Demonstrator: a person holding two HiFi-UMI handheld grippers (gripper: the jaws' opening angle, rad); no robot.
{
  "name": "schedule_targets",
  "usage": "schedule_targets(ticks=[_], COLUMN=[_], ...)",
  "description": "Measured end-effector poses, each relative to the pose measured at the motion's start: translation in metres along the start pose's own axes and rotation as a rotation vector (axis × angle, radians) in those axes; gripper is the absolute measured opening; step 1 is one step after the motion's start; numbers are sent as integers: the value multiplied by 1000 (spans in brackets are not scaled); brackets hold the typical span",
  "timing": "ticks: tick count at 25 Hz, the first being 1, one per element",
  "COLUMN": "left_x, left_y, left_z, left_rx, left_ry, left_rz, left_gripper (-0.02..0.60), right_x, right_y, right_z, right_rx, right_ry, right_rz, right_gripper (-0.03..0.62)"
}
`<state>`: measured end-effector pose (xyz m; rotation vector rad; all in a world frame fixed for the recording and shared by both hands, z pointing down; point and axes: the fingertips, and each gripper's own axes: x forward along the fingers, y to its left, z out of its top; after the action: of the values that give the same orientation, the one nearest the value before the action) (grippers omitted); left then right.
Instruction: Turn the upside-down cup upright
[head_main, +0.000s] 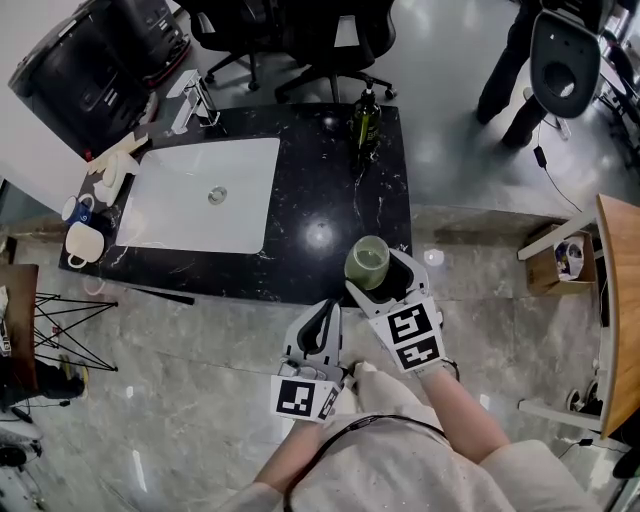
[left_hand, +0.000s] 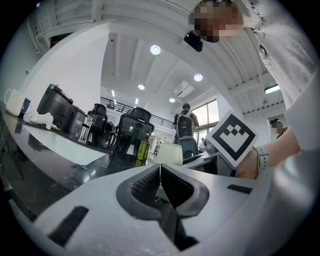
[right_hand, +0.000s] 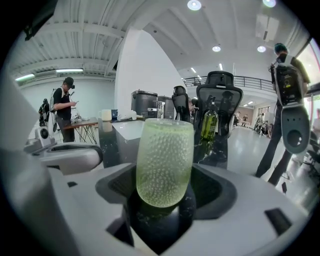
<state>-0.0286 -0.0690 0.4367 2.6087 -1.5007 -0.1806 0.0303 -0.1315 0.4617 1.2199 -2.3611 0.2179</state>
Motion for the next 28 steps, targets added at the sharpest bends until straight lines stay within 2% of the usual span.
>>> schedule_targets(ticks=[5, 12, 20, 28], left_x=[-1, -10, -27, -43], left_y=[2, 3, 10, 16], left_z=[1, 11, 11, 14], left_rx=[-10, 20, 8, 25], left_ry=[1, 5, 18, 21], left_rz=[7, 16, 67, 93], left_gripper=[8, 8, 8, 8], right_x=[-9, -23, -31, -23], right_y=[-3, 1, 24, 50], right_z=[-4, 1, 5, 11], right_rx=[109, 424, 845, 1368], right_ry=[-4, -30, -83, -229], right_rz=[38, 150, 297, 557], right_gripper=[339, 339, 339, 339])
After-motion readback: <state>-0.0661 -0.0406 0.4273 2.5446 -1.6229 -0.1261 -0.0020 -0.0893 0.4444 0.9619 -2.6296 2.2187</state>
